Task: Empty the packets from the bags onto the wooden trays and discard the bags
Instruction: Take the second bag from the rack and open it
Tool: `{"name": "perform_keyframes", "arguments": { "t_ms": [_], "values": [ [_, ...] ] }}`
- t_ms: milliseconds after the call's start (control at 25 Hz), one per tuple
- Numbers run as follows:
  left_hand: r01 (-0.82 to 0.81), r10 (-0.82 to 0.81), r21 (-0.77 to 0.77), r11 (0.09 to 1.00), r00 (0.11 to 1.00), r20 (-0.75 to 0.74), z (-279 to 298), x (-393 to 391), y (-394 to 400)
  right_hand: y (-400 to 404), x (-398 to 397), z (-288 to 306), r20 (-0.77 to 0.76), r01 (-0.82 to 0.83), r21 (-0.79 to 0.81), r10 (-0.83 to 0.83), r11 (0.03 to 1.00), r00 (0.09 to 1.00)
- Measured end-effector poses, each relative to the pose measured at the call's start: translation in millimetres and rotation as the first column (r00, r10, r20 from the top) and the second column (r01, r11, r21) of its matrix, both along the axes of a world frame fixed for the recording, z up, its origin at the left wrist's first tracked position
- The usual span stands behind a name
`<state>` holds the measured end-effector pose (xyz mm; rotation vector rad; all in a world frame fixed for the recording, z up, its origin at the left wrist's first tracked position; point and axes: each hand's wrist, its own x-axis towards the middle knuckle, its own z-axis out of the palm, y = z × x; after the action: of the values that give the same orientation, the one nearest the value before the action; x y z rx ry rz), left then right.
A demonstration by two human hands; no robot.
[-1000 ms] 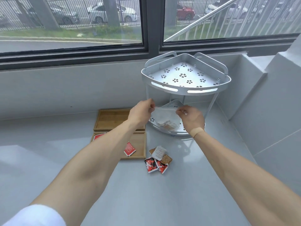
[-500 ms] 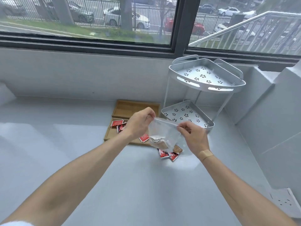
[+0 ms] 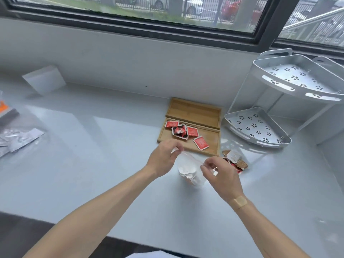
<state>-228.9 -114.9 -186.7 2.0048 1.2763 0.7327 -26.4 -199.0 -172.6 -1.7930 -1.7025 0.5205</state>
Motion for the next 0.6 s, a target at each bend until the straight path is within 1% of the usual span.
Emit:
{"name": "perform_keyframes", "arguments": {
  "t_ms": [120, 160, 200, 240, 280, 320, 360, 400, 440, 600],
  "values": [
    [-0.058, 0.061, 0.090, 0.994, 0.997, -0.038, -0.6, 0.8, -1.7, -1.7, -22.0, -0.8, -0.007, 0.018, -0.002, -0.018, 1.000, 1.000],
    [-0.109, 0.114, 0.119, 0.987, 0.993, -0.038, 1.5, 3.5, -5.7, -3.1, -28.1, -1.6, -0.006, 0.036, 0.008, -0.036, 0.999, 0.999],
    [-0.180, 0.184, 0.110, 0.978, 0.982, -0.029, 3.5, 6.8, -11.1, -4.5, -33.7, -3.6, -0.004, 0.064, 0.027, -0.064, 0.998, 0.998],
    [-0.247, 0.247, 0.026, 0.969, 0.969, -0.011, 5.6, 9.4, -17.1, -6.5, -39.5, -6.4, 0.002, 0.095, 0.056, -0.095, 0.994, 0.995],
    [-0.277, 0.280, -0.146, 0.950, 0.960, 0.006, 8.2, 11.7, -22.2, -8.0, -44.4, -9.2, 0.016, 0.121, 0.095, -0.123, 0.988, 0.992],
    [-0.255, 0.285, -0.364, 0.896, 0.958, 0.030, 10.7, 13.8, -26.9, -9.5, -48.8, -11.6, 0.037, 0.131, 0.133, -0.137, 0.982, 0.990],
    [-0.200, 0.284, -0.554, 0.808, 0.956, 0.070, 12.9, 14.8, -31.6, -10.8, -52.6, -15.0, 0.061, 0.127, 0.171, -0.139, 0.977, 0.988],
    [-0.150, 0.286, -0.666, 0.730, 0.953, 0.099, 15.2, 14.9, -35.1, -11.4, -56.0, -18.5, 0.081, 0.113, 0.198, -0.131, 0.974, 0.988],
    [-0.122, 0.289, -0.712, 0.692, 0.950, 0.118, 16.9, 14.1, -36.5, -11.9, -58.8, -21.6, 0.093, 0.100, 0.210, -0.122, 0.972, 0.988],
    [-0.113, 0.297, -0.725, 0.679, 0.946, 0.131, 20.4, 7.8, -32.8, -16.6, -64.3, -26.8, 0.070, 0.072, 0.189, -0.086, 0.979, 0.994]
  ]
}}
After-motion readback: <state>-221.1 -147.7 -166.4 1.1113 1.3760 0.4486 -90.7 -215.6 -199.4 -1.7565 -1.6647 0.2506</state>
